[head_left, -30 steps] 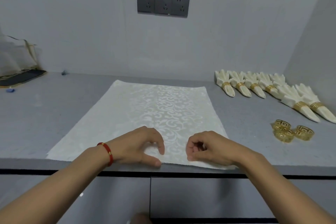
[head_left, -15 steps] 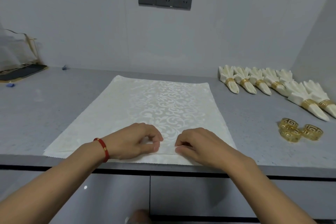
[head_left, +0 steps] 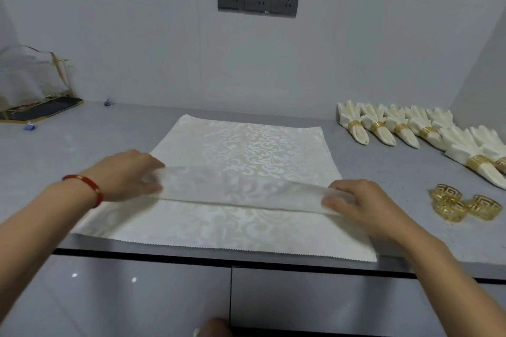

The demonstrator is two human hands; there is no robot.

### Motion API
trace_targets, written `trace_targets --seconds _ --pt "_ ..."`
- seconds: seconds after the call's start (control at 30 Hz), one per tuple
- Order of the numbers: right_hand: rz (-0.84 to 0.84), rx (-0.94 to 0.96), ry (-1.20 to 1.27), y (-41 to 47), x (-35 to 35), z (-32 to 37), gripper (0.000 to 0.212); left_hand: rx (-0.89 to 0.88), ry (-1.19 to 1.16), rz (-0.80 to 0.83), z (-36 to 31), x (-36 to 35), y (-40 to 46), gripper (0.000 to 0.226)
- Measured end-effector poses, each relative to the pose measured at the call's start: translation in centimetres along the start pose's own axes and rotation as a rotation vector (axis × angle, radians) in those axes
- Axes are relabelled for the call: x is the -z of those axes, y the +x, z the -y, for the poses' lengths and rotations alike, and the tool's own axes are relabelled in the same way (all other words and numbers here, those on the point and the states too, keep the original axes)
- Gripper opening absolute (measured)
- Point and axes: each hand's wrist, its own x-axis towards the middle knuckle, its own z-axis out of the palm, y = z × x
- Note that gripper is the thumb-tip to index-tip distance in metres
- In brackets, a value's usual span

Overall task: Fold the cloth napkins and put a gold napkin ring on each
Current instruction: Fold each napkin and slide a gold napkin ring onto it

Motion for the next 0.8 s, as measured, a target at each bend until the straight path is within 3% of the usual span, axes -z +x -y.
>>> trace_targets --seconds 0.07,0.2,0.23,0.33,0.47,0.57,0.63,0.7,0.8 --pt "-0.158 -0.093 0.222 0.6 -0.4 -1.1 0.018 0.112 -0.128 -0.035 2.7 0.2 0.1 0.016" --pt "-0.344 -0.259 0.545 1.8 -1.6 -1.7 0.012 0.203 -0.831 -0.240 3.1 0.1 -1.0 0.021" --pt "-0.372 -0.275 0.570 2.0 -1.7 -1.8 0.011 0.208 -0.915 -0.260 2.7 -0.3 -1.4 0.024" --pt "-0.330 -0.279 0.420 1.9 -1.1 -2.2 0.019 0.200 -0.906 -0.204 3.6 -1.3 -2.3 0.042" --pt "-0.084 -0.321 0.299 -0.1 0.8 -2.5 0.047 0.182 -0.883 -0.011 7.0 -2.2 -2.9 0.070" --pt "0.047 -0.331 0.385 -0.2 2.0 -1.4 0.032 0.212 -0.930 0.080 7.8 -2.3 -2.0 0.065" --pt "-0.023 -0.343 0.397 1.8 2.1 -1.4 0.029 0.225 -0.890 0.050 7.2 -2.2 0.2 0.056" --pt "-0.159 -0.340 0.323 5.3 1.7 -2.2 0.035 0.292 -0.813 -0.058 6.3 -2.2 4.0 0.041" --pt "-0.279 -0.351 0.179 10.9 1.0 -4.2 0.046 0.384 -0.702 -0.161 5.5 -2.6 9.8 0.036"
